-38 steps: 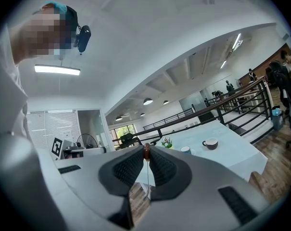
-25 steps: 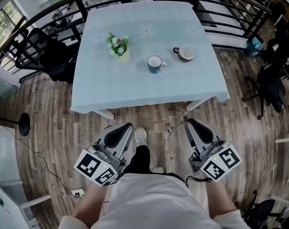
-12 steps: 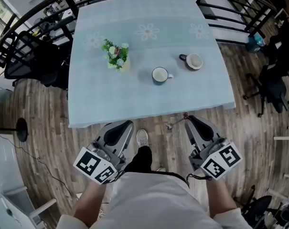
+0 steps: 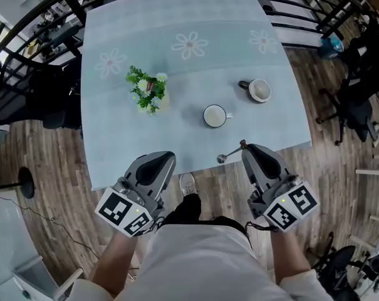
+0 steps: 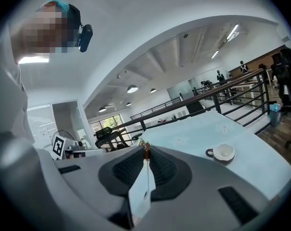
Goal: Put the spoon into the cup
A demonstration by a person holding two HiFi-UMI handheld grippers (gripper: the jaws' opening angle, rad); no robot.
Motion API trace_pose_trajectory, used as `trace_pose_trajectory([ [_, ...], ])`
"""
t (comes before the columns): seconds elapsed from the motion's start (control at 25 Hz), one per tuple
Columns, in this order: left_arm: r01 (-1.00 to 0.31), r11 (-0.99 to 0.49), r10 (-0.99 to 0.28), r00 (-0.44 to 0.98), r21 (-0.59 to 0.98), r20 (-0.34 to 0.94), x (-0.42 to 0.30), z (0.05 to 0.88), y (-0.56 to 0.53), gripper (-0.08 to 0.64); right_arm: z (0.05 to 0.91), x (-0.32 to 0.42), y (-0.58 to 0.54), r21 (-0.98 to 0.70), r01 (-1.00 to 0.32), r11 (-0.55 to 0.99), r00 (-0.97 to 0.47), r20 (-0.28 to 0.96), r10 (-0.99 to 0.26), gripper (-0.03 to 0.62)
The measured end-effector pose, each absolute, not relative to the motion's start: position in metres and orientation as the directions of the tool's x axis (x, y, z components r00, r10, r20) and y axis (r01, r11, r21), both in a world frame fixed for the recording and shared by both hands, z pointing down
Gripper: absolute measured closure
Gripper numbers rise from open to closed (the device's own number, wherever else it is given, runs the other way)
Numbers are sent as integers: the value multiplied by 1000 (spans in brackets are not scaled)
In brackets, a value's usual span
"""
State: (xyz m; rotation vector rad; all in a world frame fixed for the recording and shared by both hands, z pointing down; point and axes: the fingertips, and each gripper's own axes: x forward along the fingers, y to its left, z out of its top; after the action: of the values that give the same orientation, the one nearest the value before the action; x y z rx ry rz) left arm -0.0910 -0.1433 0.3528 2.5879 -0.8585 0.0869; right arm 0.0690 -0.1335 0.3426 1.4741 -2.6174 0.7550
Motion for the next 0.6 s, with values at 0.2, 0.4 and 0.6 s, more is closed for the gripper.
trace_pose_trajectory([
  [0.2,-567,-736,-538,821,369,189,-95,358,-171,538,342,61,-165,-377,-825,420,-533,273,-801,541],
  [0.4,-554,-744,-522,831,373,194,-95,363,-187,538,341,57,-189,-358,-832,425,-528,270,-806,541],
  [0.6,-552,-743,-515,833,378,204,-91,368,-196,538,345,59,-208,-354,-832,427,-527,268,-806,541],
])
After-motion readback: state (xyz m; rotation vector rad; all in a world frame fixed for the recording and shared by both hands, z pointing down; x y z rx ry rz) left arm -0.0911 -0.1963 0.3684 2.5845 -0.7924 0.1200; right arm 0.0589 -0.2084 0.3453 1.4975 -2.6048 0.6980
